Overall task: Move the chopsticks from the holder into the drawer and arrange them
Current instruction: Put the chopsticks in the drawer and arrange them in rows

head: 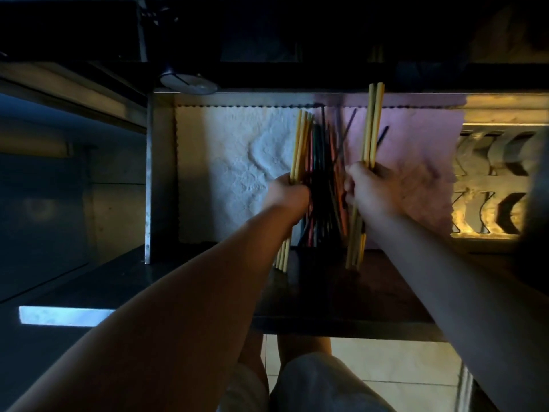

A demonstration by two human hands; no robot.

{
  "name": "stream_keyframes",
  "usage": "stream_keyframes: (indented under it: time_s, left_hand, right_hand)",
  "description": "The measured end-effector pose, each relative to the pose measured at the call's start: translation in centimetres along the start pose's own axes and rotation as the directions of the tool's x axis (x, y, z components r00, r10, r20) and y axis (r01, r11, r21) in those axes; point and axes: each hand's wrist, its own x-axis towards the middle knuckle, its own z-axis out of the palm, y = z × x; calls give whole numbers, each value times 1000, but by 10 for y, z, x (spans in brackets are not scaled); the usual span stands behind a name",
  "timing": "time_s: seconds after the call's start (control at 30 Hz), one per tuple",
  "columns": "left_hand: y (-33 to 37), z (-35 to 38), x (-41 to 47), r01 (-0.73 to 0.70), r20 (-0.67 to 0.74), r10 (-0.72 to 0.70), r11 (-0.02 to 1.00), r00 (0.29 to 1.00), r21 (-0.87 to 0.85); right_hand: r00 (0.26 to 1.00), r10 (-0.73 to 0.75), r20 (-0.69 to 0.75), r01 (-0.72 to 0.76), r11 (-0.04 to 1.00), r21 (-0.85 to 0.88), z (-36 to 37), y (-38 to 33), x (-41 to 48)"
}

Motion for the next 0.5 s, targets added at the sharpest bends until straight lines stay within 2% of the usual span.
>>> stream_keyframes:
  time_s: [0.07, 0.17, 0.3, 0.4, 0.5]
  left_hand:
    - [2, 5, -4, -10, -80, 9, 1000, 997, -9]
    - [4, 12, -5, -36, -125, 30, 998, 992, -46]
    - [3, 12, 1, -46, -225, 22, 994, 974, -103]
    - [1, 4, 0, -12, -201, -21, 987, 979, -162]
    - [-1, -13, -6, 43, -101, -64, 979, 993, -198]
  right_hand:
    - [1000, 4, 9, -4, 1000, -4, -3, 1, 0]
    - [1000, 18, 20, -18, 1000, -6, -6, 0, 0]
    - [993, 35, 109, -43, 996, 76, -10, -5, -5]
    - [974, 56, 221, -83, 990, 112, -11, -10, -13]
    - [947, 68, 313, -125, 978, 164, -8, -18, -25]
